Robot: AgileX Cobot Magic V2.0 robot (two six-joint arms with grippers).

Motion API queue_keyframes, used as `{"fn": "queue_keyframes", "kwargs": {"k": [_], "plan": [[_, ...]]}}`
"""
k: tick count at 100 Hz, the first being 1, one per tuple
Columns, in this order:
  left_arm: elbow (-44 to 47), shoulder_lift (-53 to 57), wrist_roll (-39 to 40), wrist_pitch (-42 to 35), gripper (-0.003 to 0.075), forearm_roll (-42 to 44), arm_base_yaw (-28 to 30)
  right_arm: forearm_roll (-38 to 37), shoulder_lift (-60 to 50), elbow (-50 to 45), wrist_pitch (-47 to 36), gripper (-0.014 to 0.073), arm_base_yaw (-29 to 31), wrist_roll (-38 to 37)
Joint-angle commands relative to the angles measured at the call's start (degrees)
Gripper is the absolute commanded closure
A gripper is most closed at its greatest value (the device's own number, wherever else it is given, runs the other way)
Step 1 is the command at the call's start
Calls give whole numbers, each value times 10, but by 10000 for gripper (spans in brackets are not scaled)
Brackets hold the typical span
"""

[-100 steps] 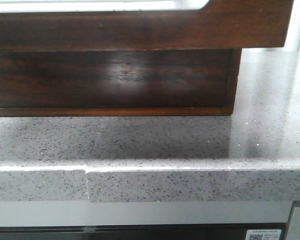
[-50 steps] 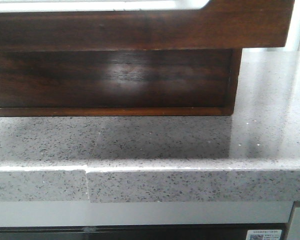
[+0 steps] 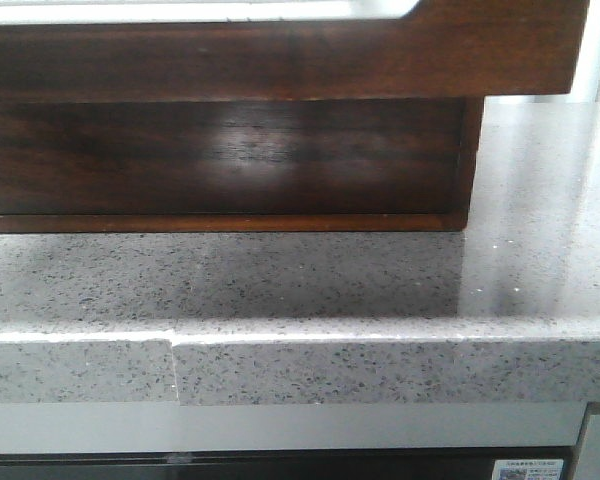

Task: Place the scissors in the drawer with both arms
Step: 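Lower the right gripper and grasp the grey-orange scissors at the pivot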

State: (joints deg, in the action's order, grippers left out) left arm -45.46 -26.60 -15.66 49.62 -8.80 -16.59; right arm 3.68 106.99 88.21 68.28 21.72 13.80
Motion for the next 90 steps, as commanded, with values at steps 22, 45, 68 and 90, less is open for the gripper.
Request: {"fn": "queue_keyframes", "kwargs": {"k": [22,45,68,90], "plan": [[-19,-6,1,-44,365,-7,-4,3,-21,20,21,388,1,17],[-19,-6,1,-44,365,-7,-4,3,-21,20,29,533,1,22],[-19,-6,1,-44,365,-6,-4,3,-22,20,31,626,1,26],[-19,-6,1,-44,365,-6,-4,5,-57,26,32,626,0,27]]}}
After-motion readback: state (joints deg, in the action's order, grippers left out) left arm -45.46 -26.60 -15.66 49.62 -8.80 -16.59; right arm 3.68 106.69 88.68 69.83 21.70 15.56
